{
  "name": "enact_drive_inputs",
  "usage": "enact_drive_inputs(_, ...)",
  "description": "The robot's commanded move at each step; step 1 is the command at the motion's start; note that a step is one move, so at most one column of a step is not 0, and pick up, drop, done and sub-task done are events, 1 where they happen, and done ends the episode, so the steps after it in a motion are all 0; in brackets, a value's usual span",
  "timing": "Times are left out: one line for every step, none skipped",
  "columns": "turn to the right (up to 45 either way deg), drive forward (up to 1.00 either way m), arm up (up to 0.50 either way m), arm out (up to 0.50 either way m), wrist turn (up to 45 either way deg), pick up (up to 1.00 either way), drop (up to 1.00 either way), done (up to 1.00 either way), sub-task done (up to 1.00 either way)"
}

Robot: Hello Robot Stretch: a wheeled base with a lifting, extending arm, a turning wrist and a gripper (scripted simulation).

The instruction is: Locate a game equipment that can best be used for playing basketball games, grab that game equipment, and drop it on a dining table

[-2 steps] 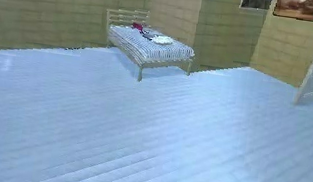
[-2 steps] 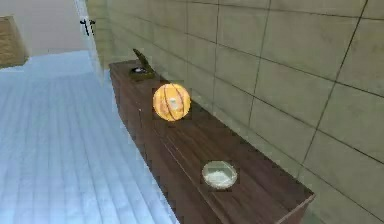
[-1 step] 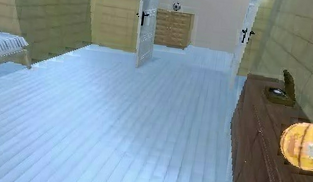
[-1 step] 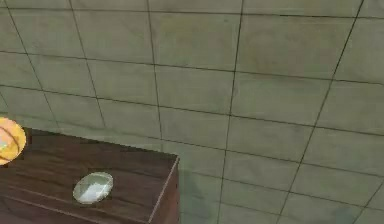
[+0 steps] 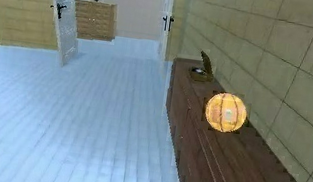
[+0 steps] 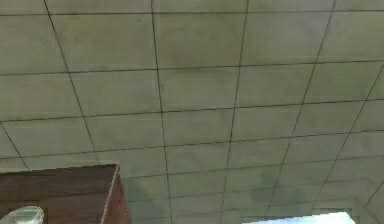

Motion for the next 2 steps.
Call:
enact_drive_inputs(0.0,0.75,0.00,0.00,0.0,0.00,0.00,0.00,0.00)
enact_drive_inputs(-33.0,0.00,0.00,0.00,0.0,0.00,0.00,0.00,0.00)
